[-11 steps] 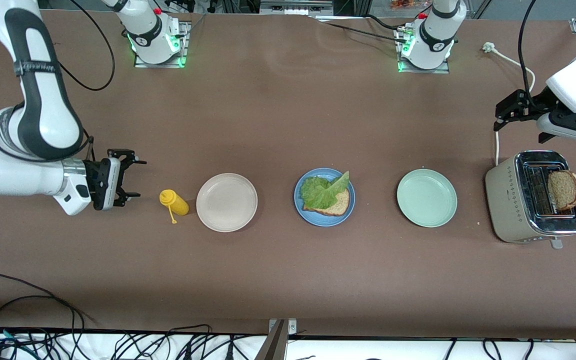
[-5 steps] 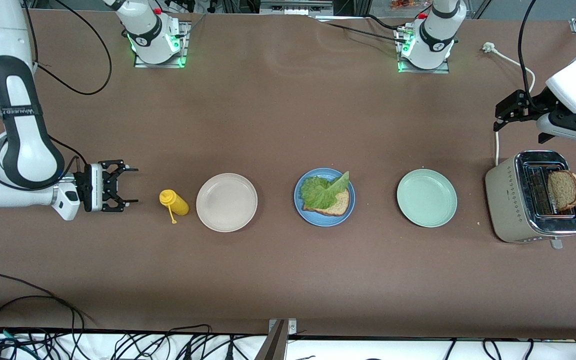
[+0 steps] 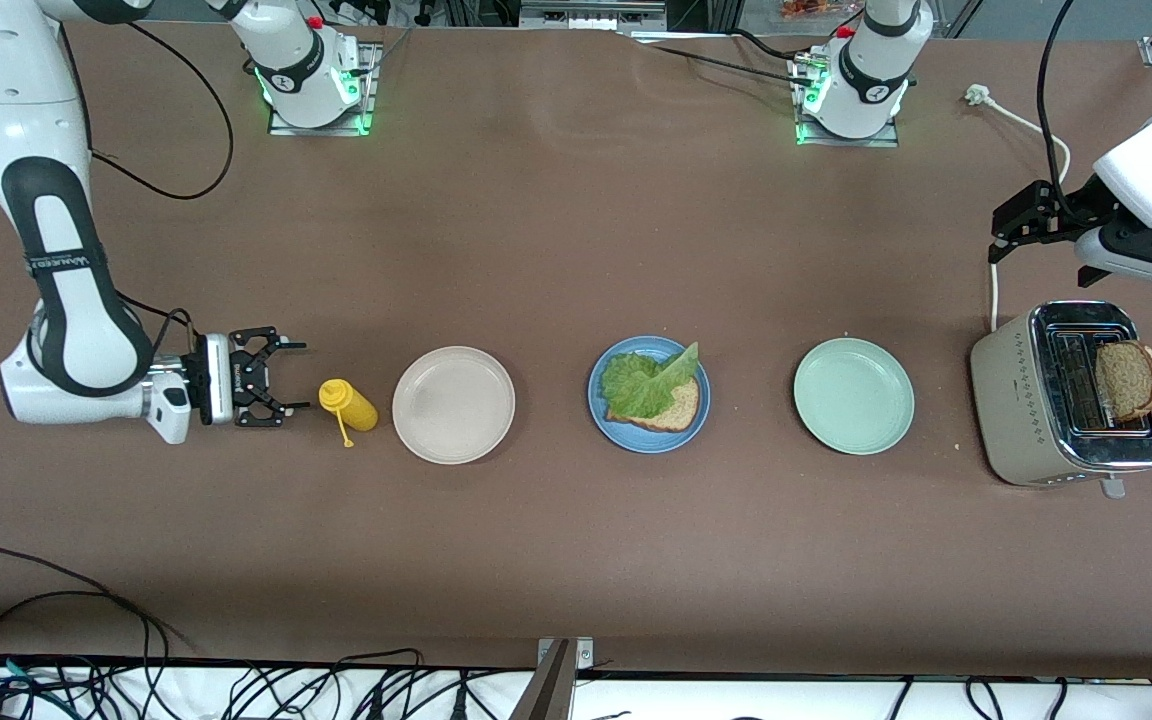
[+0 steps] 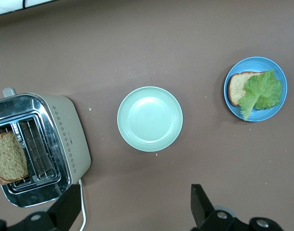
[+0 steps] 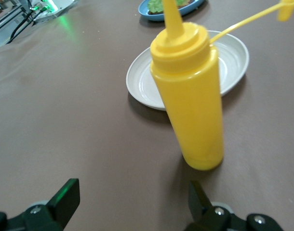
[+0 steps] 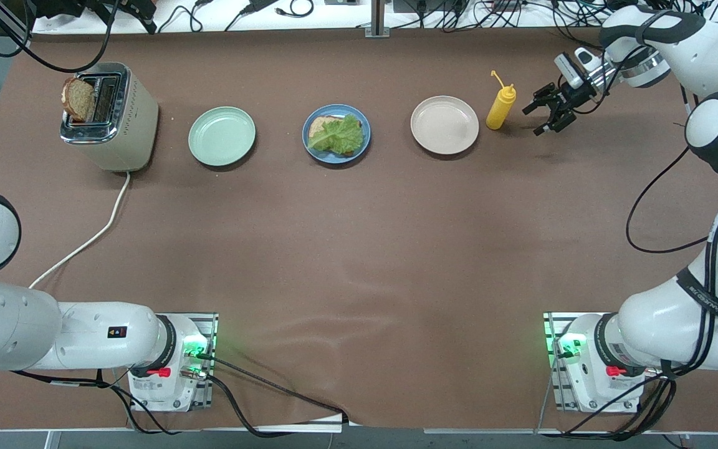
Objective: Make sandwich in blue plate with both arms
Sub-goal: 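Close the right gripper around the mustard bottle body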
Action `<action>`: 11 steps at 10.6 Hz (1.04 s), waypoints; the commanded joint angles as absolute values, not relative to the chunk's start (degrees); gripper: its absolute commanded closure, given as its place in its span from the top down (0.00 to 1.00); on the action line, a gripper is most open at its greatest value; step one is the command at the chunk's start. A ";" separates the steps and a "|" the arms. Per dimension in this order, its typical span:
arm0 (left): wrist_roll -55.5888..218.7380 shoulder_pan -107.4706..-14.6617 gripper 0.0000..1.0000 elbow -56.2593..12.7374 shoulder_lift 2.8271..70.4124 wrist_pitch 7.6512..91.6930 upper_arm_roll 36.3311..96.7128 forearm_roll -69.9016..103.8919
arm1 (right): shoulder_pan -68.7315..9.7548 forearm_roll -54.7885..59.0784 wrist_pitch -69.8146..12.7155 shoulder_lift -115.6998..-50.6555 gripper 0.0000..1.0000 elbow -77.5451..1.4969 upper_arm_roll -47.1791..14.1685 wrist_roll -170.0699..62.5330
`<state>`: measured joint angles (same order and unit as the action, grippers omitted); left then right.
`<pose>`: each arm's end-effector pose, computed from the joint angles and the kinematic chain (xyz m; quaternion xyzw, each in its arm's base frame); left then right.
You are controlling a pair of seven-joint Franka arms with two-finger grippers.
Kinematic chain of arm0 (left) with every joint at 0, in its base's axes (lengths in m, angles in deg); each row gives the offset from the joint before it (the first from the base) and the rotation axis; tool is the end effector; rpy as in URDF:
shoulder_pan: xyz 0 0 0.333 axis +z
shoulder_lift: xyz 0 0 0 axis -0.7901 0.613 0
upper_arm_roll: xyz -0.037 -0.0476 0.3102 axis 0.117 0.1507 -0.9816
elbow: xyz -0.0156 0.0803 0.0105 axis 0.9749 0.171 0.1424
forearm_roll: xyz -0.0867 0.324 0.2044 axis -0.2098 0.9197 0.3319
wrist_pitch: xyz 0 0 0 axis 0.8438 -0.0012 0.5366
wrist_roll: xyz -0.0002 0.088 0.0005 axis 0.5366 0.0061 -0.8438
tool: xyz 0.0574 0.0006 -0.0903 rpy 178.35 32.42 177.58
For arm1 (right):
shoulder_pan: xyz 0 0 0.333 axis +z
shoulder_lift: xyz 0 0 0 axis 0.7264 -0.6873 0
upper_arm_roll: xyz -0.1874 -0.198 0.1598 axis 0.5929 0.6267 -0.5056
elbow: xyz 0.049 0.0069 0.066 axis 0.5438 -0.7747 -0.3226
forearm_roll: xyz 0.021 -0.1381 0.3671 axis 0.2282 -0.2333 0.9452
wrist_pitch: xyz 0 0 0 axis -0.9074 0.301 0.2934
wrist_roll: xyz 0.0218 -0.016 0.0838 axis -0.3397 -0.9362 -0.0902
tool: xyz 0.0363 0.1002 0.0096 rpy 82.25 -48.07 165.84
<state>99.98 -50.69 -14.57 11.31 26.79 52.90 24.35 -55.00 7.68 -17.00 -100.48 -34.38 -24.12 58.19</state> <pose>0.5612 -0.0332 0.6084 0.9913 -0.1303 0.0130 0.0136 0.6312 -0.0148 0.1787 -0.6555 -0.6301 -0.1641 0.3827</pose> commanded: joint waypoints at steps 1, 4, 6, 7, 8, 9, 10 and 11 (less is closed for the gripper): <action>100.77 -50.52 1.00 -12.93 11.88 25.50 52.85 24.14 | -56.08 10.38 -16.99 -104.09 1.00 -32.78 -25.73 64.49; 100.77 -50.52 1.00 -13.01 11.88 25.50 52.85 24.14 | -58.10 11.00 -17.96 -107.69 1.00 -30.95 -27.14 69.07; 100.68 -50.52 1.00 -12.84 11.88 25.50 52.85 24.05 | -58.10 11.79 -17.96 -108.23 1.00 -29.10 -27.14 68.91; 100.77 -50.52 1.00 -13.01 11.88 25.50 52.85 24.14 | -58.10 12.84 -18.13 -108.23 1.00 -28.05 -27.31 68.56; 100.68 -50.52 1.00 -12.93 11.88 25.50 52.85 24.14 | -58.01 13.72 -18.48 -108.32 1.00 -27.86 -27.75 68.38; 100.68 -50.52 1.00 -12.93 11.88 25.50 52.85 24.14 | -57.66 15.03 -18.66 -108.32 1.00 -27.69 -27.93 68.38; 100.77 -50.52 1.00 -12.93 11.88 25.50 52.85 24.14 | -57.23 16.35 -19.01 -108.40 1.00 -27.25 -28.28 68.46; 100.68 -50.52 1.00 -12.93 11.88 25.50 52.85 24.14 | -57.22 16.54 -20.23 -108.58 1.00 -26.98 -29.07 68.81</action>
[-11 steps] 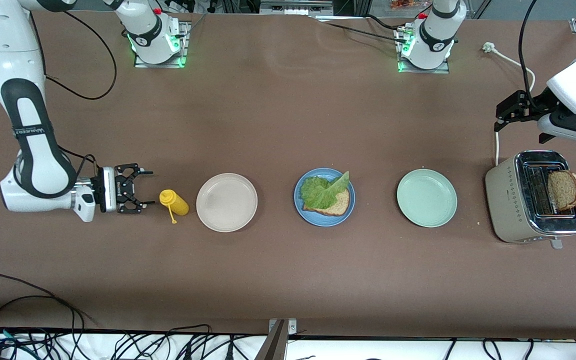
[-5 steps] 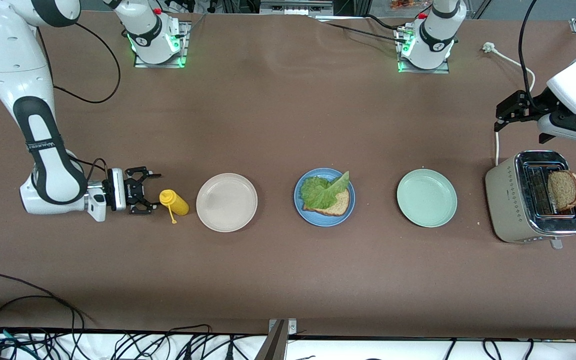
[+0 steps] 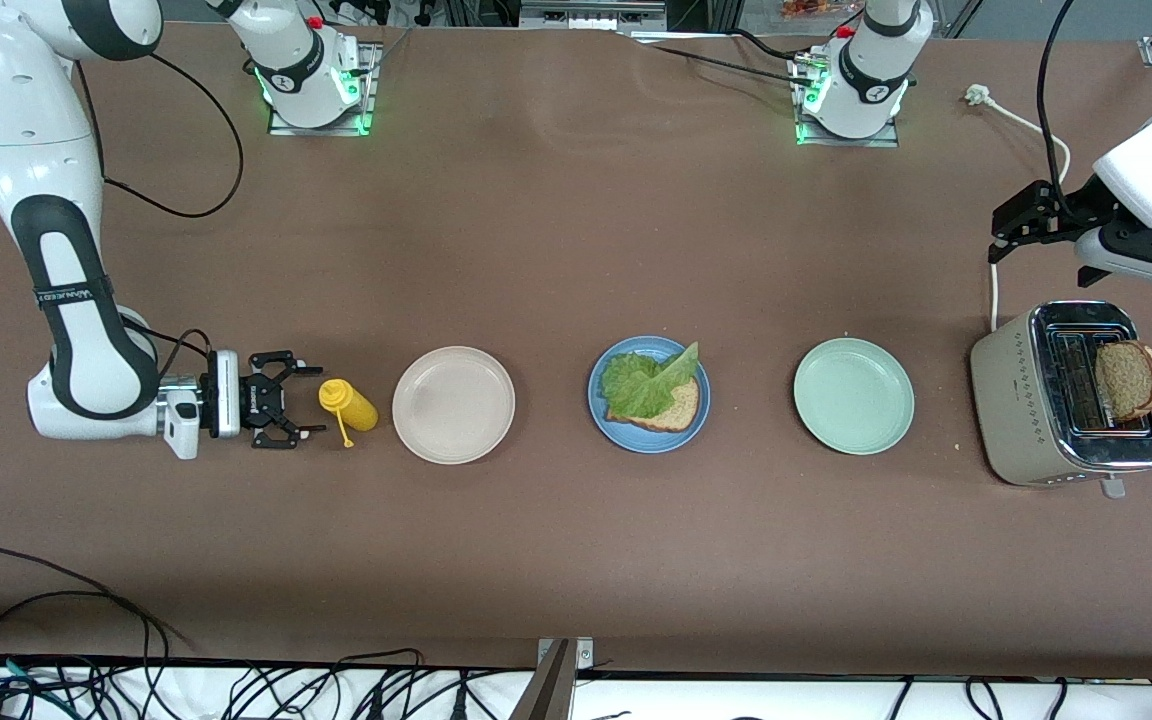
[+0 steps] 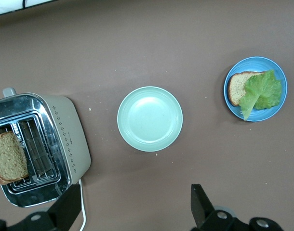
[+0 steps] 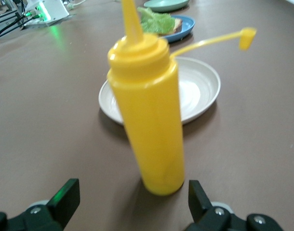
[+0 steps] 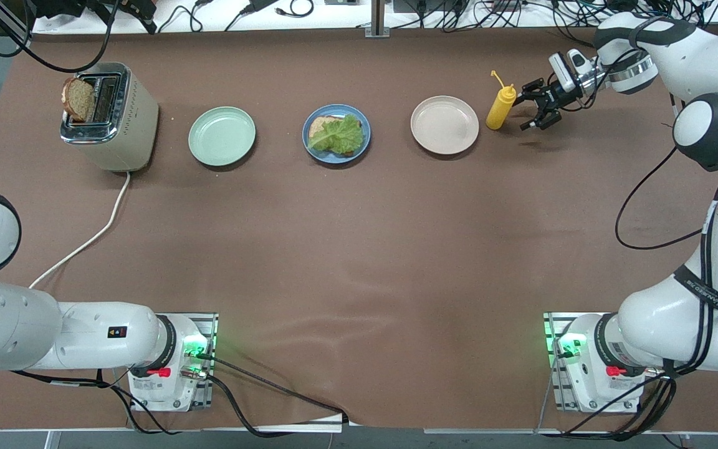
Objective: Make sandwich in blue plate with both arms
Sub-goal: 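Close the right gripper around the mustard bottle body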
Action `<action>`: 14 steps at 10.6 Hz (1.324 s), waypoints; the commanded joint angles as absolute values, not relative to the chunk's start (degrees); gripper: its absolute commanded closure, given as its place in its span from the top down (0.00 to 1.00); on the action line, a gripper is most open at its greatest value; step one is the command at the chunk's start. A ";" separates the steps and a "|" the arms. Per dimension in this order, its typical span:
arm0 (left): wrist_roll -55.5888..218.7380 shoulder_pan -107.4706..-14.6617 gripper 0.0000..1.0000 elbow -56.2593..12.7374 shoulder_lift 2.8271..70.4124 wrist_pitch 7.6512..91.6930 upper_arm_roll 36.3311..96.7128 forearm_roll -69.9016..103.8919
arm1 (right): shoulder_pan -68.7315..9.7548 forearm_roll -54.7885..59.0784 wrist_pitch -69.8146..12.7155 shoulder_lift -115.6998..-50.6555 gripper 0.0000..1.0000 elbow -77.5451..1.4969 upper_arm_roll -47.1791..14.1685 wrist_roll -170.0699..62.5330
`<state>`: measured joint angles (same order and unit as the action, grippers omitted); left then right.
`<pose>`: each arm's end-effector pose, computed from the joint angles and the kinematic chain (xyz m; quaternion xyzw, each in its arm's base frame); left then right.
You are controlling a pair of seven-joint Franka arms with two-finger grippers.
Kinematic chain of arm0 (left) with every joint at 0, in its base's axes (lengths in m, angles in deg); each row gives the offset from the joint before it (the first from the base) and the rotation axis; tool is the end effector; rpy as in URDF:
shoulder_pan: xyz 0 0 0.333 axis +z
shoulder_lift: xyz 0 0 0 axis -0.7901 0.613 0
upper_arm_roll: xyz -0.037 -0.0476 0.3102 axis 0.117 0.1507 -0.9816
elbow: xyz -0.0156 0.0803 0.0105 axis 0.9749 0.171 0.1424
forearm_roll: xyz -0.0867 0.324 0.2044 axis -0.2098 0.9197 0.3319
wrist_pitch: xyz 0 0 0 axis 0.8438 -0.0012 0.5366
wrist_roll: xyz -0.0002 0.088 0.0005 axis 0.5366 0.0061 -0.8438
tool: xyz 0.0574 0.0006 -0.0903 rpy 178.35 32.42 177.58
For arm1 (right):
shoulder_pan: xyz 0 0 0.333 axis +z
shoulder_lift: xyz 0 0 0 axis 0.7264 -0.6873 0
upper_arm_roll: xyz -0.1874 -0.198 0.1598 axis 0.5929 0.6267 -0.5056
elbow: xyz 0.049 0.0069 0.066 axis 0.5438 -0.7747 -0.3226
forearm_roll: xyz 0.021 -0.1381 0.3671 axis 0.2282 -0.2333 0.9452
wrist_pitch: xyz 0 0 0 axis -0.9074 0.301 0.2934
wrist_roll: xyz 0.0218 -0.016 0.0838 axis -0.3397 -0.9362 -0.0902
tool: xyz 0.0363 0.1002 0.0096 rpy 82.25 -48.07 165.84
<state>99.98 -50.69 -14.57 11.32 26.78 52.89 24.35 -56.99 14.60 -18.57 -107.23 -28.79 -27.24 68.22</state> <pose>0.5612 -0.0331 0.6083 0.9913 -0.1302 0.0128 0.0136 0.6542 -0.0045 0.1474 -0.6097 -0.6432 -0.2561 0.3861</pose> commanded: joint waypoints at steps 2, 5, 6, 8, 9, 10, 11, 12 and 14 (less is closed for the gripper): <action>100.77 -50.52 1.00 -13.01 11.88 25.50 52.85 24.14 | -56.96 16.45 -22.86 -109.80 1.00 -26.98 -30.12 69.43; 100.68 -50.52 1.00 -12.93 11.88 25.50 52.85 24.14 | -56.61 16.63 -28.05 -112.18 1.00 -27.24 -32.40 71.28; 100.68 -50.52 1.00 -12.93 11.88 25.50 52.85 24.14 | -56.52 16.71 -28.85 -112.18 1.00 -27.24 -33.02 71.19; 100.68 -50.52 1.00 -12.93 11.88 25.50 52.85 24.14 | -56.52 17.76 -29.64 -112.18 0.93 -27.51 -34.26 70.58; 100.77 -50.52 1.00 -13.01 11.88 25.50 52.85 24.14 | -56.52 17.77 -29.73 -112.18 0.62 -27.51 -34.26 70.05; 100.77 -50.52 1.00 -13.02 11.88 25.50 52.85 24.14 | -56.34 17.42 -30.17 -112.10 0.26 -27.33 -34.17 68.74; 100.68 -50.52 1.00 -12.93 11.88 25.50 52.85 24.14 | -56.08 16.90 -30.87 -112.01 0.01 -27.16 -34.17 67.68; 100.68 -50.52 1.00 -13.01 11.88 25.50 52.85 24.14 | -55.73 16.46 -31.75 -111.75 0.00 -27.07 -34.17 67.94; 100.77 -50.43 1.00 -13.02 11.88 25.41 52.85 24.14 | -54.68 15.23 -33.24 -110.52 0.00 -27.07 -34.26 66.46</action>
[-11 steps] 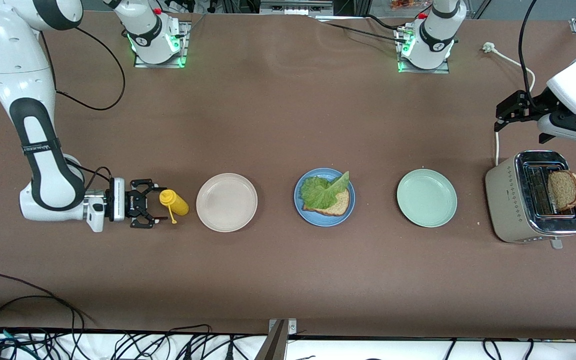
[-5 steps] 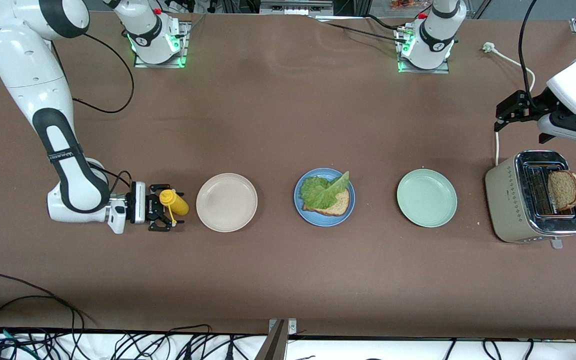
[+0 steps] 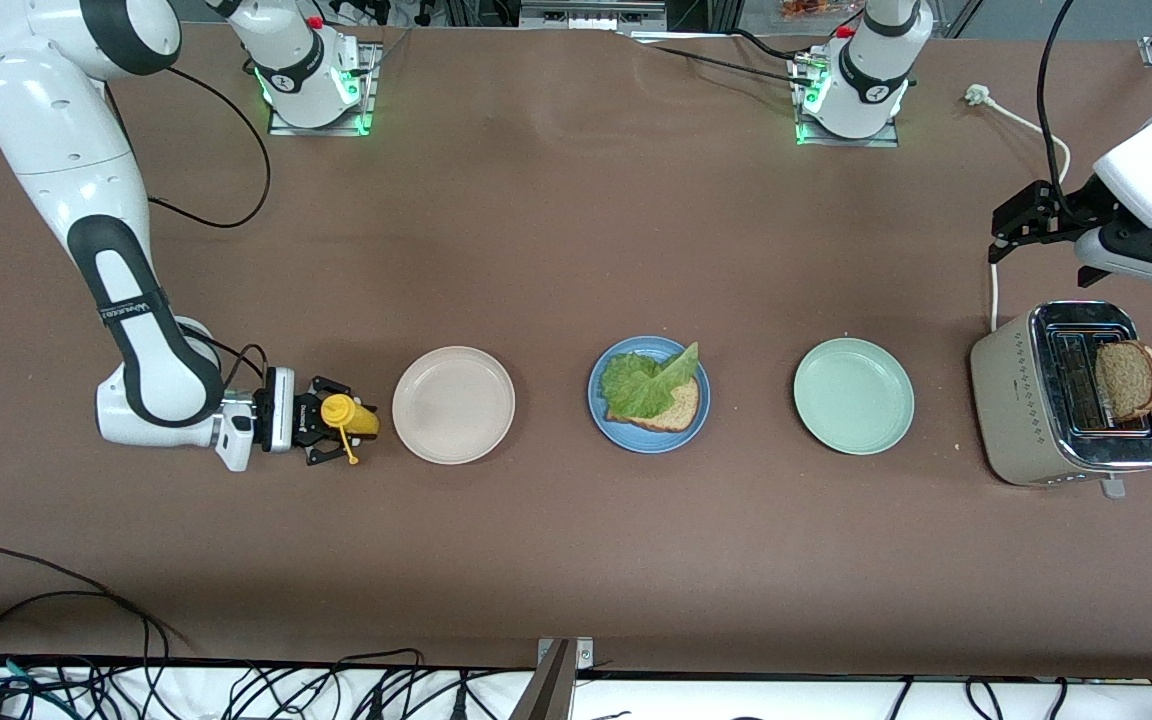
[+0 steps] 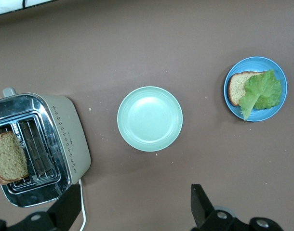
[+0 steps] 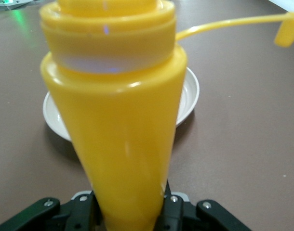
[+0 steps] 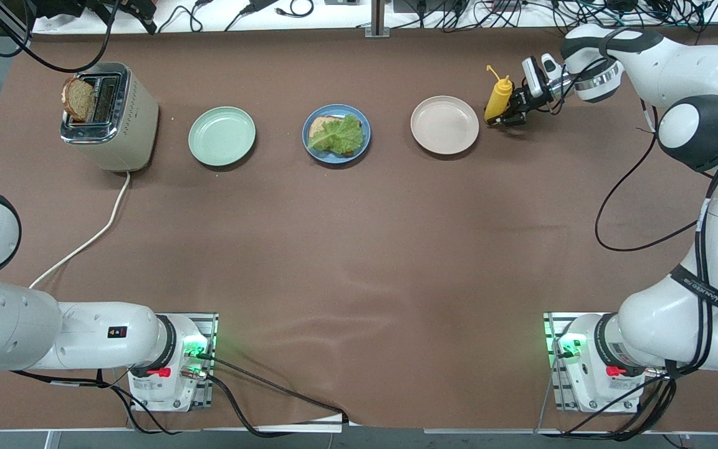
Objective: Make sandwich in blue plate with both arms
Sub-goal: 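Lift the mustard bottle with the right gripper toward the blue plate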
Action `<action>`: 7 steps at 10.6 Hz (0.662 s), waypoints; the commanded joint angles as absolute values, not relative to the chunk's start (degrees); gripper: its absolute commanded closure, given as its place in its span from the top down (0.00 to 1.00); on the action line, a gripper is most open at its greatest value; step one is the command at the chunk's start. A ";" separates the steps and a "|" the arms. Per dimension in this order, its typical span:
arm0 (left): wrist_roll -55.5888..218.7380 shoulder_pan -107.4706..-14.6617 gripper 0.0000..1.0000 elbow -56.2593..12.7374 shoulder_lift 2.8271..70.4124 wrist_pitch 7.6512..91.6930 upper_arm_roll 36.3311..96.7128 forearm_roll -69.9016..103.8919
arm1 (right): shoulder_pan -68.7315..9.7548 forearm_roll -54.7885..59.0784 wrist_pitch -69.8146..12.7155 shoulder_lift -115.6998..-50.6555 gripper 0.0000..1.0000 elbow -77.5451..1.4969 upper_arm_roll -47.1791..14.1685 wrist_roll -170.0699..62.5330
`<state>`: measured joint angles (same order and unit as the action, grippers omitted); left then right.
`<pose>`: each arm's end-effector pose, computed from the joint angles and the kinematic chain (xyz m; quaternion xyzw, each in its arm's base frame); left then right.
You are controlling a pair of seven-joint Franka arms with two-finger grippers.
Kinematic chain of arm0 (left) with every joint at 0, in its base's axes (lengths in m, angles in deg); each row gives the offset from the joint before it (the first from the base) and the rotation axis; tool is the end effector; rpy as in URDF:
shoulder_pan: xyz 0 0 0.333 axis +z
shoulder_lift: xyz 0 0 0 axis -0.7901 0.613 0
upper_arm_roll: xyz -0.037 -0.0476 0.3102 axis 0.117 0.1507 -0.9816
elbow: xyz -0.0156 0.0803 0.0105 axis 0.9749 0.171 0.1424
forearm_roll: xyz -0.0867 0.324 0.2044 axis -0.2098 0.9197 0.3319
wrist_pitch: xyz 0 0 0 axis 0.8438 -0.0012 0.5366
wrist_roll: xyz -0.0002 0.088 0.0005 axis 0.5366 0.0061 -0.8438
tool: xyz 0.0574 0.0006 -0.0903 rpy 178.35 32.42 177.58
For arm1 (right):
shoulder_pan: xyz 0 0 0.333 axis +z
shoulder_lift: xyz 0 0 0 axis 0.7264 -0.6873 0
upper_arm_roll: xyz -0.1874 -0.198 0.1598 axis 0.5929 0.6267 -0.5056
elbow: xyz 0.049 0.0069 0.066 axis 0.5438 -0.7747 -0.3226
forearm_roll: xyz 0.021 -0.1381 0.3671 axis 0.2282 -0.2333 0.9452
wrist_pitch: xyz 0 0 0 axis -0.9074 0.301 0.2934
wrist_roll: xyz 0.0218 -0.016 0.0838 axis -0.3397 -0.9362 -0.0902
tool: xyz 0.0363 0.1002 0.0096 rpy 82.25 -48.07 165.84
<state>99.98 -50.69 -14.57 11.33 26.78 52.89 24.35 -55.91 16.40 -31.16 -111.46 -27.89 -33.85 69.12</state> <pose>0.5613 -0.0331 0.6082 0.9913 -0.1302 0.0127 0.0136 0.6679 0.0553 0.1166 -0.6167 -0.6456 -0.2869 0.3471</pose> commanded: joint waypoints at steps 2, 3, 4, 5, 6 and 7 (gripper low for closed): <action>100.68 -50.52 1.00 -12.93 11.88 25.41 52.85 24.14 | -52.84 7.71 -34.04 -106.58 0.00 -27.16 -34.26 55.35; 100.68 -50.52 1.00 -12.93 11.88 25.41 52.85 24.14 | -52.13 3.57 -33.96 -104.21 0.00 -27.24 -34.26 49.37; 100.68 -50.52 1.00 -12.93 11.96 25.41 52.85 24.14 | -51.34 0.75 -33.52 -102.27 0.00 -27.59 -34.26 44.35; 100.68 -50.52 1.00 -12.93 11.88 25.41 52.85 24.05 | -50.29 -1.37 -33.17 -100.60 0.00 -27.86 -34.17 40.29; 100.68 -50.52 1.00 -12.93 11.88 25.41 52.85 24.14 | -49.32 -4.17 -33.16 -99.28 0.00 -27.86 -34.08 36.08; 100.68 -50.52 1.00 -12.84 11.88 25.50 52.85 24.14 | -48.35 -7.07 -33.08 -97.70 0.00 -27.86 -33.91 31.34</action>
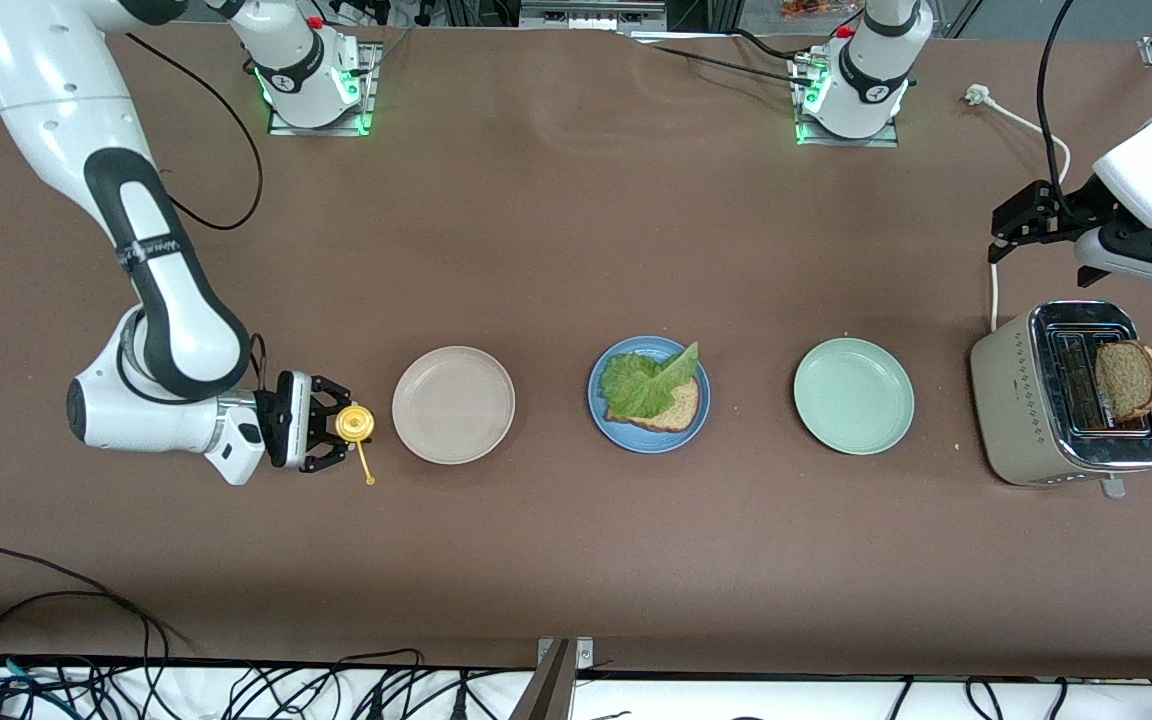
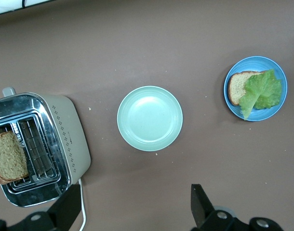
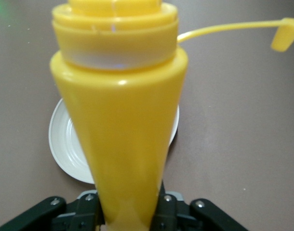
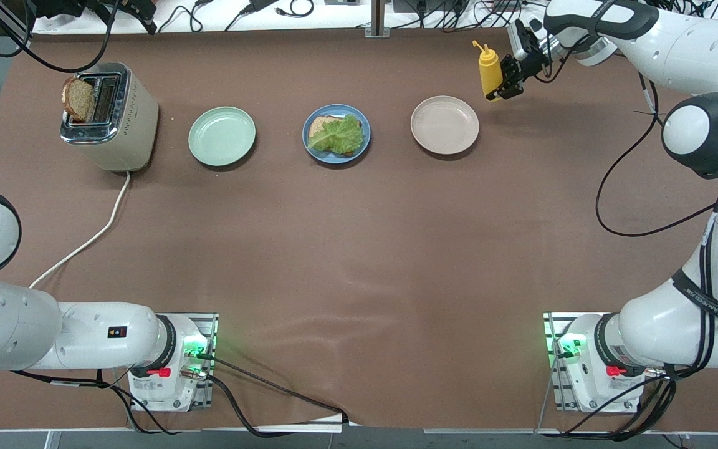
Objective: Make sandwich in blue plate with both arms
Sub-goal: 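Lift the mustard bottle with the right gripper toward the blue plate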
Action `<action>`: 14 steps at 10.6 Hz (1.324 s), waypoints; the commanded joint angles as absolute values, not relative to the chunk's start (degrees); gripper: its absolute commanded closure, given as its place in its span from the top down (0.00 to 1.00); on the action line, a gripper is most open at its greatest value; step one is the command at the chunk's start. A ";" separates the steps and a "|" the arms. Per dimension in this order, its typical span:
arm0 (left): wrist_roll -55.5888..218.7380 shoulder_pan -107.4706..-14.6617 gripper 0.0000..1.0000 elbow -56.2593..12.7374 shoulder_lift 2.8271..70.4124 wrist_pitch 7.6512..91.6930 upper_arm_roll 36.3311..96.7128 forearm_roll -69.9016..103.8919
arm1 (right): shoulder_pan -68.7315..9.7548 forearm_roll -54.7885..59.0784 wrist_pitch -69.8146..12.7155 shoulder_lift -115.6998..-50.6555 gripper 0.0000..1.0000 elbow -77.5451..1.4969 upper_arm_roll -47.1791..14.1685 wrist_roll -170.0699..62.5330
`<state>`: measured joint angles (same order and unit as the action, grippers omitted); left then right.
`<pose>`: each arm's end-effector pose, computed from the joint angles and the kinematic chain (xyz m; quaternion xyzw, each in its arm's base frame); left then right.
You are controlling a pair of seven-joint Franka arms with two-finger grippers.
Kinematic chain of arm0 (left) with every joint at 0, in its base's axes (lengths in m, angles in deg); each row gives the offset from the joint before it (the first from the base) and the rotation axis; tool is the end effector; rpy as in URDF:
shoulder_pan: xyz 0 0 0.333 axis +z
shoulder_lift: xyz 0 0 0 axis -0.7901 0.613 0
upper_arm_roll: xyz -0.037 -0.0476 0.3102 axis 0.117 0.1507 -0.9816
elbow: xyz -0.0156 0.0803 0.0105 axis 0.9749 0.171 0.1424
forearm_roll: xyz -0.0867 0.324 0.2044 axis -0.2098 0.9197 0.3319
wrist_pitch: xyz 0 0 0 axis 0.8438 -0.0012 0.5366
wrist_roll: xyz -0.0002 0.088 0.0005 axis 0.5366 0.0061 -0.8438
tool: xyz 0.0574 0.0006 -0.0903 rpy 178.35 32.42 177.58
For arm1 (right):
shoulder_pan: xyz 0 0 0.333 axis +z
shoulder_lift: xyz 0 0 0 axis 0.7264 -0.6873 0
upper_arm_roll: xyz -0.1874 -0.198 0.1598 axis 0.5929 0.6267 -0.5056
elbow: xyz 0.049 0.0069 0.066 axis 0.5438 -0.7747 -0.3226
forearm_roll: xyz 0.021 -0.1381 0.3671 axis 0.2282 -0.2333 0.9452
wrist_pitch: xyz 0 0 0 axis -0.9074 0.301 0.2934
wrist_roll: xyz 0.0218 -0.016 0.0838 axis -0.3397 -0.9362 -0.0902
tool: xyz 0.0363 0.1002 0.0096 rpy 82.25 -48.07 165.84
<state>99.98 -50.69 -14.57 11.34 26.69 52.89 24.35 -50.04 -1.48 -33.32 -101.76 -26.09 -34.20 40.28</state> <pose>0.5611 -0.0331 0.6079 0.9913 -0.1302 0.0118 0.0137 0.6929 0.1102 0.2345 -0.6949 -0.6465 -0.1670 0.2668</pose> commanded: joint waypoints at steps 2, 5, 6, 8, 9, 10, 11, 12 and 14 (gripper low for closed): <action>100.68 -50.52 1.00 -12.93 11.88 25.41 52.85 24.14 | -43.02 -9.91 -31.24 -94.80 0.00 -27.95 -29.81 24.73; 100.68 -50.52 1.00 -12.93 11.88 25.50 52.85 24.14 | -26.69 -13.95 -29.39 -92.50 0.00 -27.68 -16.20 12.88; 100.68 -50.61 1.00 -12.84 11.88 25.50 52.85 24.14 | -22.20 -16.05 -28.25 -92.32 0.00 -27.34 -12.93 8.83; 100.68 -50.61 1.00 -12.93 11.88 25.50 52.85 24.14 | -13.76 -20.27 -24.83 -92.32 0.00 -26.81 -7.39 1.18; 100.68 -50.52 1.00 -12.93 11.88 25.50 52.85 24.14 | -9.45 -22.81 -23.51 -92.49 0.00 -25.24 -4.75 -2.17; 100.68 -50.52 1.00 -12.93 11.88 25.41 52.85 24.05 | -5.41 -24.75 -21.49 -92.76 0.00 -24.09 -2.47 -5.42; 100.68 -50.61 1.00 -12.84 11.88 25.41 52.85 24.14 | -2.58 -25.47 -19.82 -92.85 0.00 -22.86 -1.14 -7.89; 100.77 -50.52 1.00 -12.93 11.88 25.41 52.85 24.14 | 0.32 -26.86 -17.54 -93.11 0.00 -21.11 0.01 -10.00; 100.68 -50.52 1.00 -12.93 11.88 25.50 52.85 24.05 | 4.81 -31.78 -13.15 -95.38 0.00 -16.55 0.46 -15.71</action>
